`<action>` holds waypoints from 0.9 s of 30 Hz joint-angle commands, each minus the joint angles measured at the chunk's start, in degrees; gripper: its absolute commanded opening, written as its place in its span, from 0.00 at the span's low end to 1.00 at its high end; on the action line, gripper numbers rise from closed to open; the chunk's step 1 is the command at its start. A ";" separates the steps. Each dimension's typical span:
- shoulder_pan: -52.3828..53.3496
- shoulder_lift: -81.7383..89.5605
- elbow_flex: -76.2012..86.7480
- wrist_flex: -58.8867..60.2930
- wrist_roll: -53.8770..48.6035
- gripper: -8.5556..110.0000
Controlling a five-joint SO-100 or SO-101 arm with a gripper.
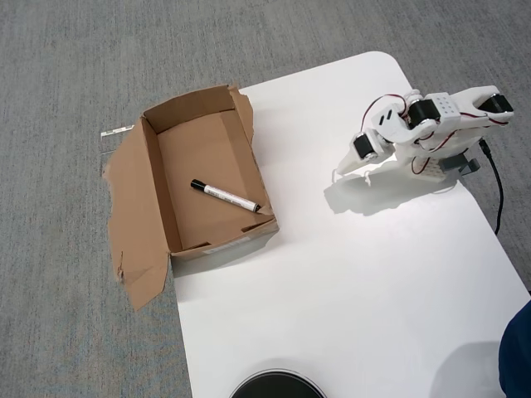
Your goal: Grasp a pen and put it in the box.
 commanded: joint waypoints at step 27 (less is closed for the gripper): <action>-0.40 3.43 0.22 -0.70 -0.04 0.08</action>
